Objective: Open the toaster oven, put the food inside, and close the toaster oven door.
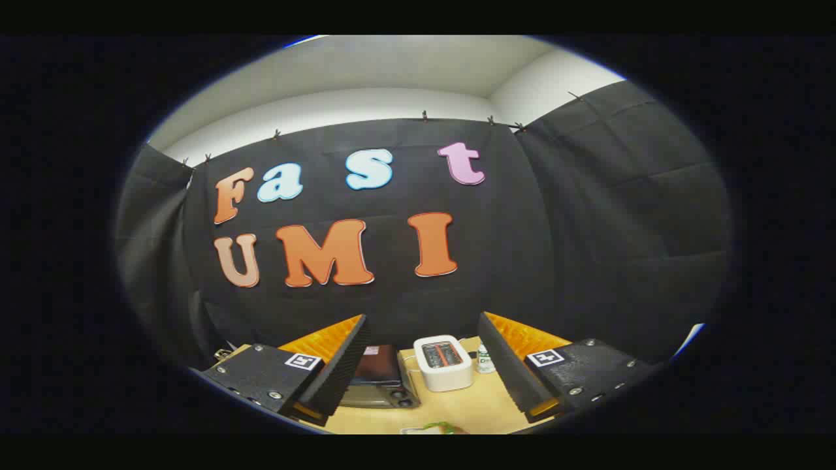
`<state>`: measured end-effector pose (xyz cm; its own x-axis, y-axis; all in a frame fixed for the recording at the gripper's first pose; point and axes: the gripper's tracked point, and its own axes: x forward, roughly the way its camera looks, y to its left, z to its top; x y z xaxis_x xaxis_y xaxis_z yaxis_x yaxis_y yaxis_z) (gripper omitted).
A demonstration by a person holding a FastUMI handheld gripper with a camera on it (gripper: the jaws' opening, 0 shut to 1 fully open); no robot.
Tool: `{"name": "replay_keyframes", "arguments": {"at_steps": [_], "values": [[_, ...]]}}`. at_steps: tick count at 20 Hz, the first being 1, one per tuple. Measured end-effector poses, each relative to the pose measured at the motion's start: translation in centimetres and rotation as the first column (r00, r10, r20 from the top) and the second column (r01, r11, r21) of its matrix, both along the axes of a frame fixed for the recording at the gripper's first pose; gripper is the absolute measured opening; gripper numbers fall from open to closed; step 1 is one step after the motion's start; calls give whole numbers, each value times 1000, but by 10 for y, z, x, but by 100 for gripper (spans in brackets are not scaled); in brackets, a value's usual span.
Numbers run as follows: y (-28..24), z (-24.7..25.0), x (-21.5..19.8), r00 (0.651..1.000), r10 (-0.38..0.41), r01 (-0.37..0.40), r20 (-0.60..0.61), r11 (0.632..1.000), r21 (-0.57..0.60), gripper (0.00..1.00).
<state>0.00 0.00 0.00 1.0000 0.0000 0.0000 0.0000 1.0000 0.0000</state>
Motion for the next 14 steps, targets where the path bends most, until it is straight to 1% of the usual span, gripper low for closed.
{"name": "replay_keyframes", "arguments": {"at_steps": [3, 5, 8, 14], "values": [[36, -9, -30, 1000, -3, 2, -29, 1000, -11, 98], [57, -7, -46, 1000, 8, -8, -21, 1000, -17, 98], [83, -10, -59, 999, 38, -39, -36, 999, -16, 98], [101, -8, -69, 998, 41, -43, -43, 998, -52, 99]]}}
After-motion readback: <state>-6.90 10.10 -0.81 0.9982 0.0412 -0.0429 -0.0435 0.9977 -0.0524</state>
